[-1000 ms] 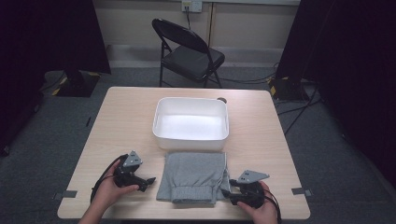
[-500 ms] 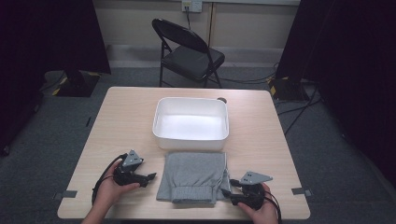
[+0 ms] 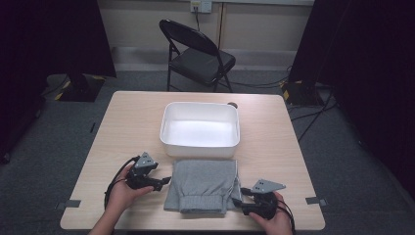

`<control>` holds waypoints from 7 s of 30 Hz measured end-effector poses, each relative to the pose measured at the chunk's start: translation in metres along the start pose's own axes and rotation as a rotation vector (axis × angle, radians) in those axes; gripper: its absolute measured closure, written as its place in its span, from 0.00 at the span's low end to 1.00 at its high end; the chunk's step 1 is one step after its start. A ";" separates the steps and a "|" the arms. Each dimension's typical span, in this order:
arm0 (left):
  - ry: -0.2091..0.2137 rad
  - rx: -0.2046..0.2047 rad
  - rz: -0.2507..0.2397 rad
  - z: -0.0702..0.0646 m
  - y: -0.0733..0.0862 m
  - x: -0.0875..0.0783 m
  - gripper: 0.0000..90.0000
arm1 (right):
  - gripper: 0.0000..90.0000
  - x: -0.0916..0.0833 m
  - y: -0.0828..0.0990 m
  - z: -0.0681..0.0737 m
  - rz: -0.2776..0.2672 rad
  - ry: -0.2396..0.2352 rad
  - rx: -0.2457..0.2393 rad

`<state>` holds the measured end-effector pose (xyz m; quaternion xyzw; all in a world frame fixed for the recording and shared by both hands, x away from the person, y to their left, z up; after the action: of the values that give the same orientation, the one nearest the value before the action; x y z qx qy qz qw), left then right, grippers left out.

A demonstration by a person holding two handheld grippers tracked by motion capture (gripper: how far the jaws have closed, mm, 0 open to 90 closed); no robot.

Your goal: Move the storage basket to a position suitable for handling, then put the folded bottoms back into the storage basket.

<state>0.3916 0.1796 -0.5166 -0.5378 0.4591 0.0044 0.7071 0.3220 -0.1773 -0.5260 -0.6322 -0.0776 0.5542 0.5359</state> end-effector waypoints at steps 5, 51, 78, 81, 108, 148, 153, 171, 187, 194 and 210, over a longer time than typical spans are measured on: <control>-0.020 -0.004 -0.014 -0.001 -0.008 0.005 0.24 | 0.51 0.002 -0.001 0.000 0.004 0.019 -0.009; 0.005 0.014 0.012 -0.001 -0.022 0.039 0.53 | 0.50 0.004 -0.003 -0.001 0.008 0.020 -0.021; 0.049 0.027 0.118 -0.010 -0.010 0.009 0.95 | 0.39 -0.003 -0.009 0.011 -0.030 0.005 0.037; 0.030 0.031 0.119 -0.010 -0.012 0.009 0.94 | 0.35 0.001 -0.009 0.010 -0.006 0.020 0.062; 0.013 0.011 0.067 0.009 -0.018 0.028 0.55 | 0.64 0.007 -0.006 0.017 0.049 0.028 -0.008; 0.024 -0.026 0.102 -0.020 -0.056 -0.012 0.94 | 0.90 -0.019 -0.023 0.022 -0.073 -0.038 0.165; 0.026 -0.016 0.109 -0.020 -0.061 -0.017 0.94 | 0.91 -0.023 -0.027 0.022 -0.090 -0.046 0.167; 0.019 0.004 0.099 -0.019 -0.080 -0.034 0.94 | 0.91 -0.035 -0.040 0.027 -0.136 -0.065 0.164; 0.022 0.022 0.100 -0.019 -0.102 -0.053 0.95 | 0.92 -0.045 -0.051 0.031 -0.164 -0.100 0.175; 0.025 0.034 0.107 -0.021 -0.114 -0.060 0.95 | 0.92 -0.054 -0.059 0.032 -0.174 -0.111 0.173; 0.027 0.037 0.099 -0.017 -0.140 -0.079 0.95 | 0.92 -0.069 -0.084 0.037 -0.183 -0.124 0.156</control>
<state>0.4048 0.1461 -0.3593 -0.5013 0.4947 0.0238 0.7095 0.3087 -0.1680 -0.4120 -0.5434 -0.1249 0.5454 0.6258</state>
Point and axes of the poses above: each handheld gripper's, and its own axes: x roughly forward along the jaws, y roughly out of its underside, z roughly to its left, the point moved 4 cm from there along x, roughly forward along the jaws, and after that the axes turned 7 degrees about -y, right-handed, at the moved point
